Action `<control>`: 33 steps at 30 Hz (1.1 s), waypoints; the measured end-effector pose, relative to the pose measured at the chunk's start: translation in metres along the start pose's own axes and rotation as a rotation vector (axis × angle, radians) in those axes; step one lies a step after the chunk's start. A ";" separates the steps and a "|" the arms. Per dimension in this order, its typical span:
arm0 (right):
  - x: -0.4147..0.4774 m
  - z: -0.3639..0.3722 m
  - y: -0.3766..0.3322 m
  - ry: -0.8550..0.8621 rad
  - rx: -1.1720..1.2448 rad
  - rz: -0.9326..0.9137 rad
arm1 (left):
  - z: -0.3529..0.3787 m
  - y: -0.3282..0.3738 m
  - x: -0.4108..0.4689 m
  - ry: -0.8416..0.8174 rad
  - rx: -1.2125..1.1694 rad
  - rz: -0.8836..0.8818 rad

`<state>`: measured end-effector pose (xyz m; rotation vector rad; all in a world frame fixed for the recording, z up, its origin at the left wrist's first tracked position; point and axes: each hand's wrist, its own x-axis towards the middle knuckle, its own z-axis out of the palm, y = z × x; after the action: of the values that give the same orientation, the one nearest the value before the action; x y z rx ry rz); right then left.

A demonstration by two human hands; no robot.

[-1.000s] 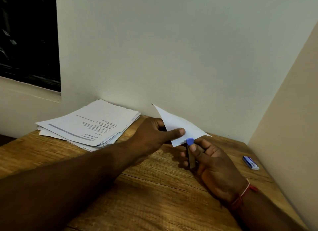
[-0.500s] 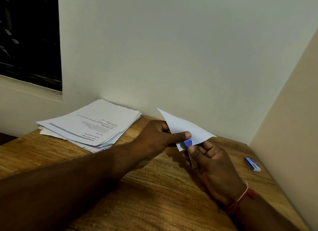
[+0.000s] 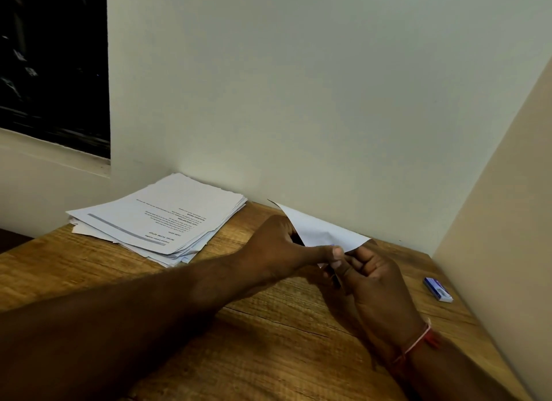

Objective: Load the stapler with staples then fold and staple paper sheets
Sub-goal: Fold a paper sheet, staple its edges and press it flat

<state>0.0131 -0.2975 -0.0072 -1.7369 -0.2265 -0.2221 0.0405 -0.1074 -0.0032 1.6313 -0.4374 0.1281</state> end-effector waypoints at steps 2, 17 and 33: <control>0.001 -0.001 0.001 0.012 -0.052 0.002 | 0.004 0.006 -0.002 0.009 0.006 -0.005; -0.002 -0.001 -0.006 -0.091 0.362 0.166 | -0.005 -0.016 0.013 0.012 -0.300 -0.080; 0.005 -0.016 0.008 -0.185 -0.142 0.139 | -0.024 -0.030 0.026 -0.013 -0.251 -0.197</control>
<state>0.0195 -0.3143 -0.0106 -1.9076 -0.2281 0.0253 0.0790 -0.0875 -0.0195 1.4192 -0.2876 -0.0826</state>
